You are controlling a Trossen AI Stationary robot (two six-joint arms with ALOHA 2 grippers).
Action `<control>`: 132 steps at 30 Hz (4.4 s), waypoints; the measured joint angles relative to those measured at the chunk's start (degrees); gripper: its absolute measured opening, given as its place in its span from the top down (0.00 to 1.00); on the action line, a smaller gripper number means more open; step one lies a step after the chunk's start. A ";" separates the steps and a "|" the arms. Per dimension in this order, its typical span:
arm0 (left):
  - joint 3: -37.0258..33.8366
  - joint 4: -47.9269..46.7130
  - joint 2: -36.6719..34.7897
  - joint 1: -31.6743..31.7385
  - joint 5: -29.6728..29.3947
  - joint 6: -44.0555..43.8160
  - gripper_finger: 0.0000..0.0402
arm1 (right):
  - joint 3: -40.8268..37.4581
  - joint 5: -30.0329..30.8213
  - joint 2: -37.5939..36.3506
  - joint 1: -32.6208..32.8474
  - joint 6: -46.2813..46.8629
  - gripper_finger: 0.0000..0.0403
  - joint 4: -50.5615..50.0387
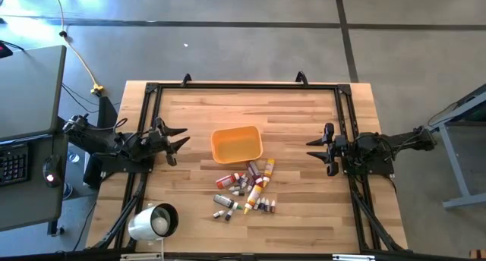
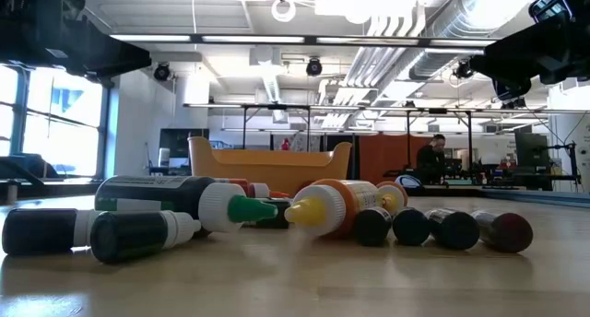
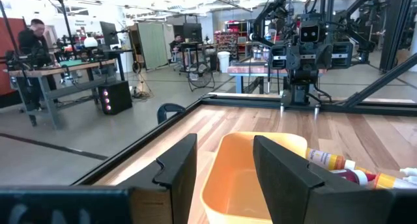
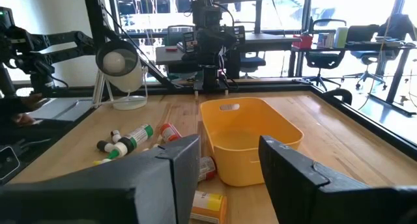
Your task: Pick & Place food coloring
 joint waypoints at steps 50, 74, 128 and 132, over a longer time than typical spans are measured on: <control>0.00 0.00 0.00 0.00 0.02 0.00 0.63 | 0.00 0.00 0.00 0.00 0.00 0.63 0.01; -0.01 0.13 0.00 0.00 0.02 -3.57 0.63 | -0.01 0.00 0.00 0.01 0.00 0.63 0.01; 72.95 -55.77 81.49 6.26 24.20 -36.79 0.63 | 4.24 2.84 21.52 -0.04 -11.58 0.63 26.49; 76.42 -56.81 87.33 6.51 27.28 -40.58 0.63 | 6.63 2.84 25.98 -0.04 -11.60 0.63 25.35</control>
